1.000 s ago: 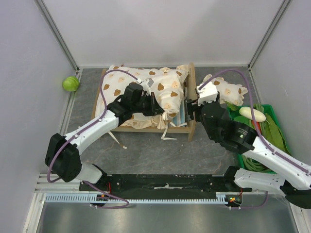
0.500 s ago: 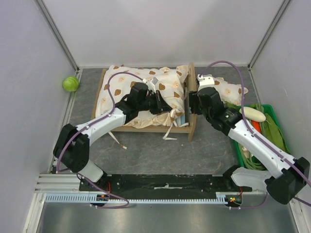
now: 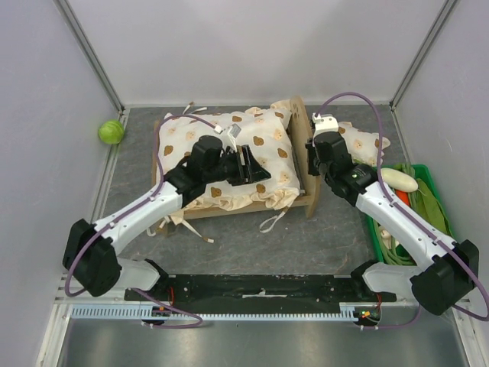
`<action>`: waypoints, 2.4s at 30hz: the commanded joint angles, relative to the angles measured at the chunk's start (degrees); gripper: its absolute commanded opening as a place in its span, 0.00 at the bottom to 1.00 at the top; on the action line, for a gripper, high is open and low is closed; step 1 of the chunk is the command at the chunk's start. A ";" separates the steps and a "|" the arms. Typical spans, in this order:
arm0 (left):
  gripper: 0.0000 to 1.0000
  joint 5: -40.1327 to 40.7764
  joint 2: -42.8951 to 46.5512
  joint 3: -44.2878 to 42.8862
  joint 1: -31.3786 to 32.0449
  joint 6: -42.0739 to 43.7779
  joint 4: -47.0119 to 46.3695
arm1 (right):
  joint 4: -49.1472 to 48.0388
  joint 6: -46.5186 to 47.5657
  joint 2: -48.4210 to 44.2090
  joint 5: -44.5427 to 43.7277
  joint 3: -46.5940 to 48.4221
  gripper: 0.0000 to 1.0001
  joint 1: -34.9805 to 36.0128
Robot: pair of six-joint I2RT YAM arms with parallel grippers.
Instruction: Set up the pet bed
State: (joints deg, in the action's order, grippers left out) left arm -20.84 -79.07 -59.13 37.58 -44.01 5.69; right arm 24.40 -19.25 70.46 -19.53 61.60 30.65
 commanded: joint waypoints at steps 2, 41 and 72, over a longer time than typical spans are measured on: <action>0.67 4.84 5.76 -1.95 2.30 9.54 4.76 | -2.43 0.00 -0.06 7.22 0.10 0.11 1.16; 0.02 38.69 -14.27 -24.80 19.02 14.39 10.39 | -4.98 -5.09 -7.96 17.15 -4.39 0.05 1.25; 0.02 38.45 -10.65 -5.01 17.79 -6.45 -20.99 | -7.70 -11.87 -9.99 15.49 -6.93 0.00 5.47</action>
State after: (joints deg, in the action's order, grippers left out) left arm 18.94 -88.99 -61.30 55.94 -48.99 -8.86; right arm 23.55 -20.34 61.12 -15.38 54.52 33.50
